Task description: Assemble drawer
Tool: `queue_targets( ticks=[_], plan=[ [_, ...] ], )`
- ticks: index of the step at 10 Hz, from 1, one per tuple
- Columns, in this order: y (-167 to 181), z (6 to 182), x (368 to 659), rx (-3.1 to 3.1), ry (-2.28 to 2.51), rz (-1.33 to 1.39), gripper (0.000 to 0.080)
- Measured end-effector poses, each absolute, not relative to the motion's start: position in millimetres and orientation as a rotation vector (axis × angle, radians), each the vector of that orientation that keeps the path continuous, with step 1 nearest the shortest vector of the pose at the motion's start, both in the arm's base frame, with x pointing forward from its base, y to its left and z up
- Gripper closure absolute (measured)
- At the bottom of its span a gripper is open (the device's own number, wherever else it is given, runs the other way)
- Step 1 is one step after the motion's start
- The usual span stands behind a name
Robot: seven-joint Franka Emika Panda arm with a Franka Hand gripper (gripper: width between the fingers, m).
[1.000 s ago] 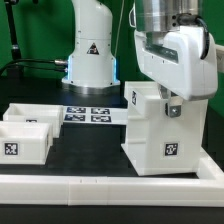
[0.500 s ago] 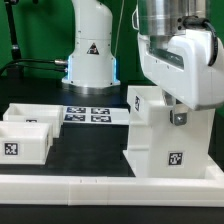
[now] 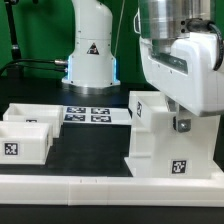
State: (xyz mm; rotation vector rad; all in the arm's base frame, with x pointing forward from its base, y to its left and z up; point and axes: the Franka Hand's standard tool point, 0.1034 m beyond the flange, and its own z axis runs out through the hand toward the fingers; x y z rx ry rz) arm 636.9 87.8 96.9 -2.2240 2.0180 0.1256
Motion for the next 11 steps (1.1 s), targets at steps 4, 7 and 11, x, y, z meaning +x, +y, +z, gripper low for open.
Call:
queue_targets(
  ticks=[4, 7, 11],
  plan=[
    [88.5, 97.0, 646.5, -2.184, 2.067, 0.132, 0.0762],
    [88.6, 97.0, 646.7, -2.191, 2.063, 0.136, 0.0762],
    [90.4, 97.1, 646.6, -2.204, 2.047, 0.134, 0.0264]
  ],
)
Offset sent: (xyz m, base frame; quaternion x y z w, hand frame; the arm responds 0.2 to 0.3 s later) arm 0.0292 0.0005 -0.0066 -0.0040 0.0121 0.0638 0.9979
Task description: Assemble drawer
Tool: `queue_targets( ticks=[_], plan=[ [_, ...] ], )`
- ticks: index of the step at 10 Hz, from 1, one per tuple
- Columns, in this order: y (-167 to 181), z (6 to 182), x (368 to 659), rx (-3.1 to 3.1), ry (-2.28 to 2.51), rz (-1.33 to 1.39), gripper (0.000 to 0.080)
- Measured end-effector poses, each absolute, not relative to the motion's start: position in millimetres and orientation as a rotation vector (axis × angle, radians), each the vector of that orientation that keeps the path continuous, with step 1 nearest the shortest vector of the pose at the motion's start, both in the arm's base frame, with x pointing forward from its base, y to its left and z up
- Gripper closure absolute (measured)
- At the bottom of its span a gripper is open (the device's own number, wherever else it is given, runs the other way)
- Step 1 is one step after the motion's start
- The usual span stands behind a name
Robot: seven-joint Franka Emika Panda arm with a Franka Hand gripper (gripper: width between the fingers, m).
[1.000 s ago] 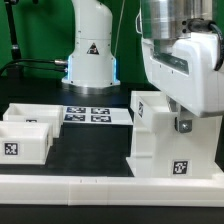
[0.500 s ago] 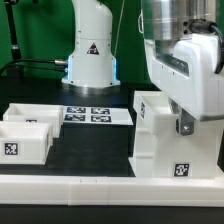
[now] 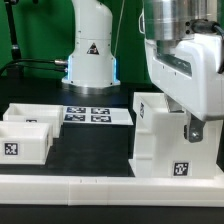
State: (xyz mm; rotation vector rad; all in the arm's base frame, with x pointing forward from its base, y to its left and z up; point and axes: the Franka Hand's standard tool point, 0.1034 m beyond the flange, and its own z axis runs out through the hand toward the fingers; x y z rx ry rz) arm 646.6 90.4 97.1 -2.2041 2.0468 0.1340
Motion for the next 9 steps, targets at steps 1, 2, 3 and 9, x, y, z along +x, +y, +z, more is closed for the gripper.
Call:
queue_targets(
  ticks=[1, 2, 3, 9],
  plan=[
    [90.7, 97.1, 646.6, -2.207, 2.044, 0.134, 0.0186],
    [91.9, 98.1, 646.6, -2.215, 2.031, 0.128, 0.0186],
    [96.0, 103.2, 641.3, -2.262, 1.957, 0.108, 0.0156],
    [78.6, 135.5, 568.6, -2.540, 1.549, 0.094, 0.0151]
  ],
)
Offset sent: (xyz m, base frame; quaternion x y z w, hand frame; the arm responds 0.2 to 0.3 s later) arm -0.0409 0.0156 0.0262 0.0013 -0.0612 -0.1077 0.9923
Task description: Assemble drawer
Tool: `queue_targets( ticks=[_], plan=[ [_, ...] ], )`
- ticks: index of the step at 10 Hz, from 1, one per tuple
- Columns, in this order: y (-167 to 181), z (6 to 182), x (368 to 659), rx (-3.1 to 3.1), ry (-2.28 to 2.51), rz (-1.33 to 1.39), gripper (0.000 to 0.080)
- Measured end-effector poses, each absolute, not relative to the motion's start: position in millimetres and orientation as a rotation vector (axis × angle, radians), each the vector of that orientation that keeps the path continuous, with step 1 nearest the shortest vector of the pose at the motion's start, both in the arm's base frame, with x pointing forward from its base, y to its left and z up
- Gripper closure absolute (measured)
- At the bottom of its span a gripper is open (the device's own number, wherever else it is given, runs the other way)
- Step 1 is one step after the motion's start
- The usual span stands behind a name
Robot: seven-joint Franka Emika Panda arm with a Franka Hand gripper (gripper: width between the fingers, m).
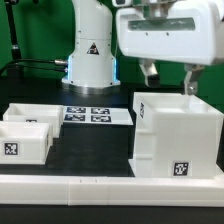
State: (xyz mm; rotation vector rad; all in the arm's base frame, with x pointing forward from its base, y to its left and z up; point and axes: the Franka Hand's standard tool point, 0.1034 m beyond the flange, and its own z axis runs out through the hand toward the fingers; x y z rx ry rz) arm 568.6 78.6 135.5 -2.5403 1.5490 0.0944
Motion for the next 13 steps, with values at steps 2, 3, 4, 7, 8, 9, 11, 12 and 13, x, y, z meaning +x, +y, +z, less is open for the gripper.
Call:
queue_targets(
  ticks=[2, 3, 4, 7, 8, 9, 11, 12, 13],
  plan=[
    [79.2, 134.1, 569.5, -2.639, 1.370, 0.079, 0.0151],
    [76.1, 132.3, 567.4, -2.725, 1.210, 0.070, 0.0151],
    [66.4, 129.1, 562.7, -2.845, 0.936, 0.066, 0.0151],
    [32.2, 133.3, 552.7, -2.973, 0.415, 0.015, 0.0151],
    [15.7, 131.0, 548.4, -2.993, 0.318, -0.001, 0.0151],
    [-0.6, 124.9, 545.4, -3.011, 0.151, -0.038, 0.0151],
    [-12.3, 119.0, 541.1, -3.026, 0.007, -0.050, 0.0151],
    [-10.6, 119.2, 541.8, -3.024, -0.116, -0.060, 0.0151],
    [-12.1, 118.9, 541.6, -3.021, -0.182, -0.064, 0.0151]
  ],
)
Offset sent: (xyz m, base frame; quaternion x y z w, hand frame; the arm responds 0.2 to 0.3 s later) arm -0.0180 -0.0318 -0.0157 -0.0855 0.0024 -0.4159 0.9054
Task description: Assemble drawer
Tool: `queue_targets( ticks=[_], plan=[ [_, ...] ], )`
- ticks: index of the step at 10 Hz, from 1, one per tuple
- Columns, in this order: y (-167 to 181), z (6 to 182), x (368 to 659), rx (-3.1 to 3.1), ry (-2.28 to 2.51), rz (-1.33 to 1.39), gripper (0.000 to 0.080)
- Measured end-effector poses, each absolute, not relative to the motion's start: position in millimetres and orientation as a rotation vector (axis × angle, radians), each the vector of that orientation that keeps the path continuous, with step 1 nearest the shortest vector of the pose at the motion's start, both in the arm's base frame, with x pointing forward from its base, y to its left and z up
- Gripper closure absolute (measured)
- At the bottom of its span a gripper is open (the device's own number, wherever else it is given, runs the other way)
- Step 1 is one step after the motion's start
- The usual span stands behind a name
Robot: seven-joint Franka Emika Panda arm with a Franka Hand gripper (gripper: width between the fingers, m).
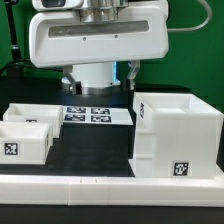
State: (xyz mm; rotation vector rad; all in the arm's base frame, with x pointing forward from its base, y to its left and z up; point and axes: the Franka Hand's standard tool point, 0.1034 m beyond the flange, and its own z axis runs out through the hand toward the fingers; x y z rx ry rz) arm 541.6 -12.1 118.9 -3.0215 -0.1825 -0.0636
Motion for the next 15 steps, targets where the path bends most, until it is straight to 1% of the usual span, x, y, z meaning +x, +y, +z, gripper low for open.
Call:
queue_targets(
  ticks=[1, 3, 5, 6, 8, 13, 14, 15],
  plan=[
    [-13.4, 117.7, 540.7, -3.028, -0.155, -0.056, 0.0151],
    [-32.3, 104.2, 532.9, -3.079, -0.163, -0.015, 0.0151],
    [-47.8, 85.3, 522.9, -3.116, -0.045, -0.017, 0.0151],
    [-53.6, 72.6, 518.7, -3.133, -0.047, -0.031, 0.0151],
    [-77.6, 56.9, 515.7, -3.146, -0.067, -0.051, 0.0151],
    [-73.2, 57.1, 516.3, -3.145, -0.072, -0.049, 0.0151],
    [-75.6, 55.4, 514.6, -3.144, -0.079, -0.044, 0.0151],
    [-83.4, 49.8, 509.4, -3.139, -0.068, -0.028, 0.0151]
  ],
)
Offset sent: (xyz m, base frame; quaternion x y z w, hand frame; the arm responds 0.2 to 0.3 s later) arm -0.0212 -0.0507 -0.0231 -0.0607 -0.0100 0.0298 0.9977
